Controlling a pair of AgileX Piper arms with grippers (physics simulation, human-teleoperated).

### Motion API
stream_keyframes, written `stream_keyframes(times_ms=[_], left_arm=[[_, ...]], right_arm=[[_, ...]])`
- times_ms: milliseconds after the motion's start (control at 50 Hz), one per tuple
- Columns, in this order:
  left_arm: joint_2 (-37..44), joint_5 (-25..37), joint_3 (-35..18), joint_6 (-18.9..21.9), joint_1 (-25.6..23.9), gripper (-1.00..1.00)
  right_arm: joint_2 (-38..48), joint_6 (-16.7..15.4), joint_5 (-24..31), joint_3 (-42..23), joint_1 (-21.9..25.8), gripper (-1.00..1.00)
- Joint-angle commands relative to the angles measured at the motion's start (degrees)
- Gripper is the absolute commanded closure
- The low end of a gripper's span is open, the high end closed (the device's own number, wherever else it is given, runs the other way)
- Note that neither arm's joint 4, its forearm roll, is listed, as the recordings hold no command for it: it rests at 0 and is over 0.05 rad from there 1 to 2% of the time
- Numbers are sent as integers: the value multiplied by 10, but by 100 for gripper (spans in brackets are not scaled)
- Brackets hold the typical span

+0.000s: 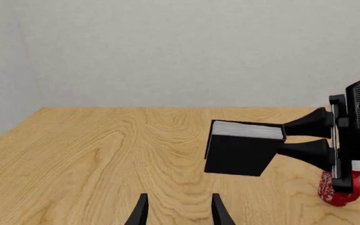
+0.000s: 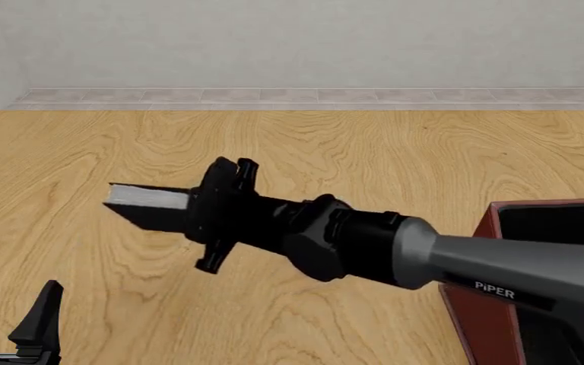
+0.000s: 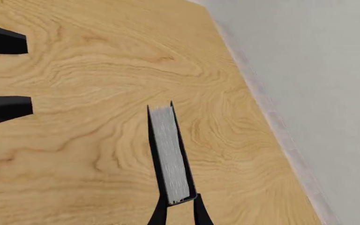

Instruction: Pick up the book and place it in the left compartment of the caddy.

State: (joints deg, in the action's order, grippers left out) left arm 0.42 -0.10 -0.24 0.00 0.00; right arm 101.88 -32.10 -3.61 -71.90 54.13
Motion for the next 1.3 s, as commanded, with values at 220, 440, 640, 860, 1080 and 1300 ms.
stream_keyframes(times_ms=[220, 440, 640, 860, 1080, 1300], left_arm=[[0, 0, 0, 0, 0, -100], [0, 0, 0, 0, 0, -100], [0, 0, 0, 0, 0, -100], [0, 0, 0, 0, 0, -100], [0, 0, 0, 0, 0, -100], [0, 0, 0, 0, 0, -100]], right_arm=[[-106, 42, -59, 65, -33, 100], [-164, 48, -48, 88, -28, 100], [-210, 55, -32, 97, -46, 100], [-269, 69, -15, 124, -60, 100], [-330, 80, 4, 151, -71, 100], [-385, 85, 17, 170, -94, 100]])
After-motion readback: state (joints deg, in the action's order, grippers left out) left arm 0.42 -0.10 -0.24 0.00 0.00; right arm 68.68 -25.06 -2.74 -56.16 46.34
